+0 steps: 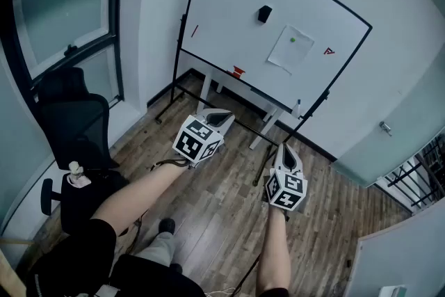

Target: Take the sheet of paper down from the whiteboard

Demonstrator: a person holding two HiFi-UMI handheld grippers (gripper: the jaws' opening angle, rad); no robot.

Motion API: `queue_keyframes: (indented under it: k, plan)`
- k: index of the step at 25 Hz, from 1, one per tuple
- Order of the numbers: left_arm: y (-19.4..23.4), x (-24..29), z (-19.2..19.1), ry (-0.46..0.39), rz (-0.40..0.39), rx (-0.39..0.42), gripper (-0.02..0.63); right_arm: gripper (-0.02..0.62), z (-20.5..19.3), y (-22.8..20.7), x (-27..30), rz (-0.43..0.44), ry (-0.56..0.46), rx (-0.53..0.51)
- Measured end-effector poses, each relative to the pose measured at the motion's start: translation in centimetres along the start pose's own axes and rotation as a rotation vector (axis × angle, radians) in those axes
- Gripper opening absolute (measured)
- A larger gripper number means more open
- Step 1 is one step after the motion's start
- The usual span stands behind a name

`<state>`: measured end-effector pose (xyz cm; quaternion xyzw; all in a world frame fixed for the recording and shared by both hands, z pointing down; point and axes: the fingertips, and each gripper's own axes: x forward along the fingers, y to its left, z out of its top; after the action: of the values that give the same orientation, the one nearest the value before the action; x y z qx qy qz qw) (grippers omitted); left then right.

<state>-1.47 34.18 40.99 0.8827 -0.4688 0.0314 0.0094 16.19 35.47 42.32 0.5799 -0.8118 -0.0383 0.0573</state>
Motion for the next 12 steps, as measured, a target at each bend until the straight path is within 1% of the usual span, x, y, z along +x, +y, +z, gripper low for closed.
queue_keyframes:
  k: [4, 12]
  plan:
    - [2.3, 1.4, -1.1, 0.018, -0.027, 0.012, 0.02, 0.025, -1.2, 0.7, 2.6, -0.015, 0.01, 0.005]
    - [8.8, 7.6, -1.8, 0.001, -0.044, -0.027, 0.02, 0.025, -0.9, -0.9, 11.3, -0.048, 0.013, -0.019]
